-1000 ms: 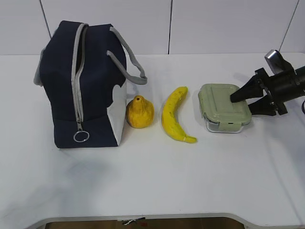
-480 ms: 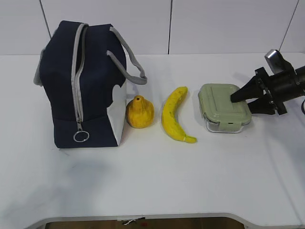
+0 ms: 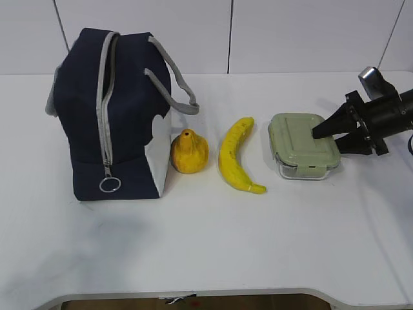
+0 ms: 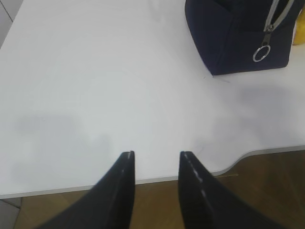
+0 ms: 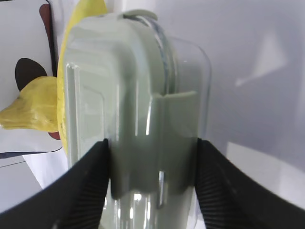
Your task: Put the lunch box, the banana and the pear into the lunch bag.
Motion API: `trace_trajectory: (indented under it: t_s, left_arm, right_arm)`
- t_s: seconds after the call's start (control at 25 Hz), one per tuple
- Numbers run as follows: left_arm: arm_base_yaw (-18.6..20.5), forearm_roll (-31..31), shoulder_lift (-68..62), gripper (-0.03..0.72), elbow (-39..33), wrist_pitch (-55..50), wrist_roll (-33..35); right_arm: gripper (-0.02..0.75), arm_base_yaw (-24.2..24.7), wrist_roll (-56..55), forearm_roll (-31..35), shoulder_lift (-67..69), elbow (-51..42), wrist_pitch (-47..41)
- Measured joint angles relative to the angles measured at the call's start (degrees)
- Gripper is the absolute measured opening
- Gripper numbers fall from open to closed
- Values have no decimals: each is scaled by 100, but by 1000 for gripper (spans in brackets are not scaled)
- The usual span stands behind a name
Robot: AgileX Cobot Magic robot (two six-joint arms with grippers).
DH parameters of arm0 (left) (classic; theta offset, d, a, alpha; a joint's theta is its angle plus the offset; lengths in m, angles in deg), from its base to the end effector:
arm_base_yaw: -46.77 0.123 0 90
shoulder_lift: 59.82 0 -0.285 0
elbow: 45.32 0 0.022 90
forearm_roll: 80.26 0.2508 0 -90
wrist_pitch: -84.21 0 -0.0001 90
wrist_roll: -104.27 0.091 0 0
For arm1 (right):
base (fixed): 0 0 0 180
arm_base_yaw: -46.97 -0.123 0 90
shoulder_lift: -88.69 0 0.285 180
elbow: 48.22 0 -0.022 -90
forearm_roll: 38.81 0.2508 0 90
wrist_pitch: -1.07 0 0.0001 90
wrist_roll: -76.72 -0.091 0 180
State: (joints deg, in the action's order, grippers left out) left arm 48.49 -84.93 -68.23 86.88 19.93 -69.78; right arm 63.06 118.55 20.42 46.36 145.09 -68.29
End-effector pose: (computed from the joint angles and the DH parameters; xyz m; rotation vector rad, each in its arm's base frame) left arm -0.0073 -0.0069 0.2764 0.0844 2.0984 -0.0179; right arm 0.4353 -0.0494 0.1375 0.0882 2.6053 1.2666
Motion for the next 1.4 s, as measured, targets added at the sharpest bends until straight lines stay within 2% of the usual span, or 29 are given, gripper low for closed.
trace_trajectory:
  t_s: [0.4, 1.4]
  left_arm:
    - [0, 0, 0, 239, 0, 0, 0]
    - [0, 0, 0, 239, 0, 0, 0]
  right_arm:
    - [400, 0, 0, 49, 0, 0, -27]
    - [375, 0, -67, 72, 0, 0, -27]
